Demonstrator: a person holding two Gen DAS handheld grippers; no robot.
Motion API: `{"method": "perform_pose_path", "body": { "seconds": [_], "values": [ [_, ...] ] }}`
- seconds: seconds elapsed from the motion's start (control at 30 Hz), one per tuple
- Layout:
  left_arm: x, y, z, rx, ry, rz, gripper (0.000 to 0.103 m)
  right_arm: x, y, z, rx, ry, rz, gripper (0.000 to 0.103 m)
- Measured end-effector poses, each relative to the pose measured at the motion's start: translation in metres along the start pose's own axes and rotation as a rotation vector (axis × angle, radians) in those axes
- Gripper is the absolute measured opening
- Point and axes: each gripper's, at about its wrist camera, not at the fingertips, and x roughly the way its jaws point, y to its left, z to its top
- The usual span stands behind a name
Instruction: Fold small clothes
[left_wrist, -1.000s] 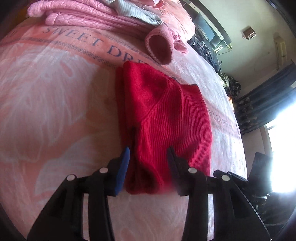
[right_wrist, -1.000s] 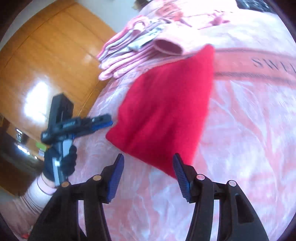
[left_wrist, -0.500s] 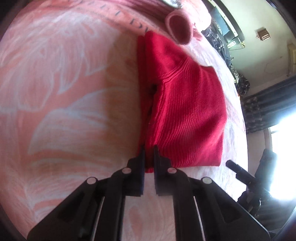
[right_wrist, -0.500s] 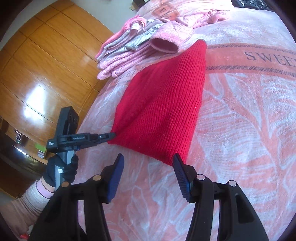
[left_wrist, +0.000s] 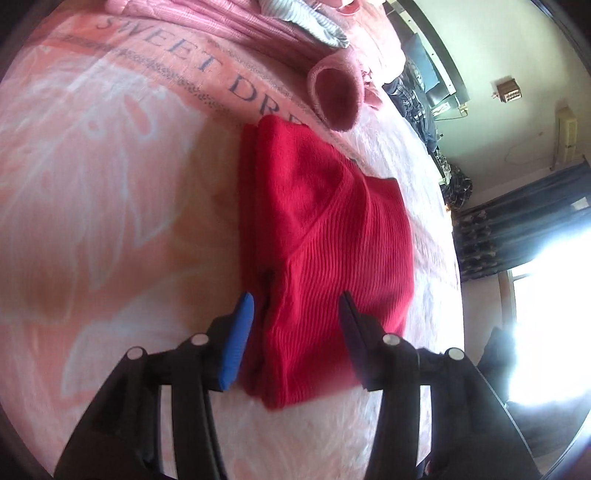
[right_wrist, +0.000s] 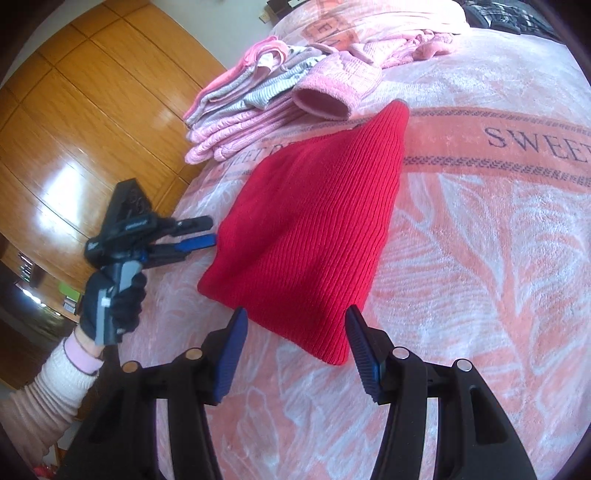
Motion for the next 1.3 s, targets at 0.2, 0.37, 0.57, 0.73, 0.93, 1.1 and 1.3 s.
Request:
{"method": "perform_pose_path", "body": {
  "seconds": [0.2,0.37,0.57,0.73,0.93,1.1,1.3],
  "values": [
    [0.029,0.018,0.026,-0.077,0.051,-0.02,0.047,-0.001,-0.007,0.004,-0.003,-0.003,-0.008,0.056],
    [0.051,0.025,0.035,-0.091,0.07,-0.131,0.048,-0.003,-0.016,0.012,-0.005,-0.007,-0.009,0.058],
    [0.082,0.002,0.053,-0.024,0.125,-0.214,0.067,0.007,-0.038,0.033,0.085,-0.01,0.095,0.065],
    [0.098,-0.008,0.052,0.024,0.163,-0.282,0.07,0.035,-0.067,0.052,0.201,0.04,0.16,0.072],
    [0.1,-0.015,0.037,0.056,0.154,-0.274,0.055,0.071,-0.085,0.062,0.31,0.085,0.244,0.064],
    [0.107,-0.019,0.025,-0.009,0.158,-0.268,0.033,0.064,-0.081,0.066,0.303,0.081,0.256,0.037],
    [0.111,-0.066,-0.003,-0.005,0.182,-0.285,0.031,0.013,-0.076,0.065,0.282,0.058,0.248,0.036]
  ]
}}
